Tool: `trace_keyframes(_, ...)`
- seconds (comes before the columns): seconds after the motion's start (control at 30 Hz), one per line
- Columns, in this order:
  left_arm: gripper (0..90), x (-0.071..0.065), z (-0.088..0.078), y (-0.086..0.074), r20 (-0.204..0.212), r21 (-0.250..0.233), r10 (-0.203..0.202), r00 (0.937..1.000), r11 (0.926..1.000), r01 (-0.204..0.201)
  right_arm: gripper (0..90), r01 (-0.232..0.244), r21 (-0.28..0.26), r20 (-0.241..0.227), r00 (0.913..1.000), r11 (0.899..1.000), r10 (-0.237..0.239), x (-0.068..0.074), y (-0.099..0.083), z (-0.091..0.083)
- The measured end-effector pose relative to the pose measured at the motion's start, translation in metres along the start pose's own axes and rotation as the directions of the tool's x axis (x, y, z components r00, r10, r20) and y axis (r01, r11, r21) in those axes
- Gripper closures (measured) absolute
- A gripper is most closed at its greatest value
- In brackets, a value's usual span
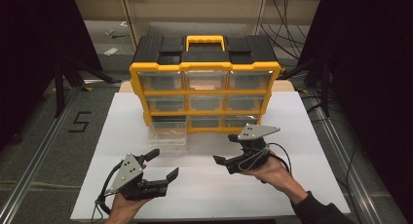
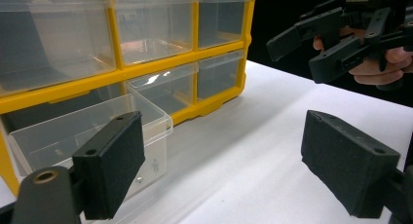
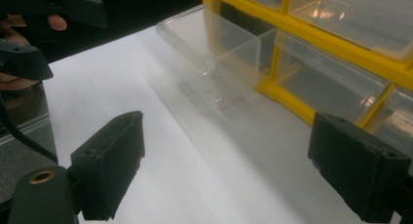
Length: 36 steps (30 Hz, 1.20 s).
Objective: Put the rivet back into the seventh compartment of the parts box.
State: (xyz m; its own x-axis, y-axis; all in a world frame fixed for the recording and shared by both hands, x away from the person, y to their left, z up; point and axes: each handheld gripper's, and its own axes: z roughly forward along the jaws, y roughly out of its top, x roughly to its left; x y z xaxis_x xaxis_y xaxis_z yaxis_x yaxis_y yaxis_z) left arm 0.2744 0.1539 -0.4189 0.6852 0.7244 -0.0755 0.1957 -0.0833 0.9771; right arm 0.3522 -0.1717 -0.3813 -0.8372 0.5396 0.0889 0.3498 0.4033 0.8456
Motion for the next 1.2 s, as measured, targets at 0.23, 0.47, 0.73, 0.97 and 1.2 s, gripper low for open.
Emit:
trace_keyframes(0.23,15.5,0.001,0.0,0.0,-0.001,-0.001,-0.004,1.0,1.0,0.004,14.4,0.0,-0.02,0.005,1.0,1.0,0.0,0.001,-0.008,-0.007)
trace_keyframes(0.47,15.5,0.0,0.0,0.0,0.0,0.001,0.001,1.0,1.0,-0.001,14.1,0.0,-0.036,0.01,1.0,0.999,0.0,0.003,-0.011,-0.014)
trace_keyframes(0.73,15.5,0.0,0.0,0.0,-0.002,0.0,0.0,1.0,1.0,0.0,11.7,0.012,-0.046,0.011,0.9999,0.999,-0.011,0.006,-0.016,-0.019)
trace_keyframes(0.97,15.5,0.0,0.0,0.0,-0.001,-0.002,0.0,1.0,1.0,0.0,10.2,-0.002,-0.056,0.023,0.9997,0.998,0.004,0.005,-0.021,-0.024)
trace_keyframes(1.2,15.5,0.0,0.0,0.0,-0.003,-0.001,-0.001,1.0,1.0,0.001,9.3,-0.019,-0.066,0.032,0.9993,0.998,0.021,0.002,-0.027,-0.03)
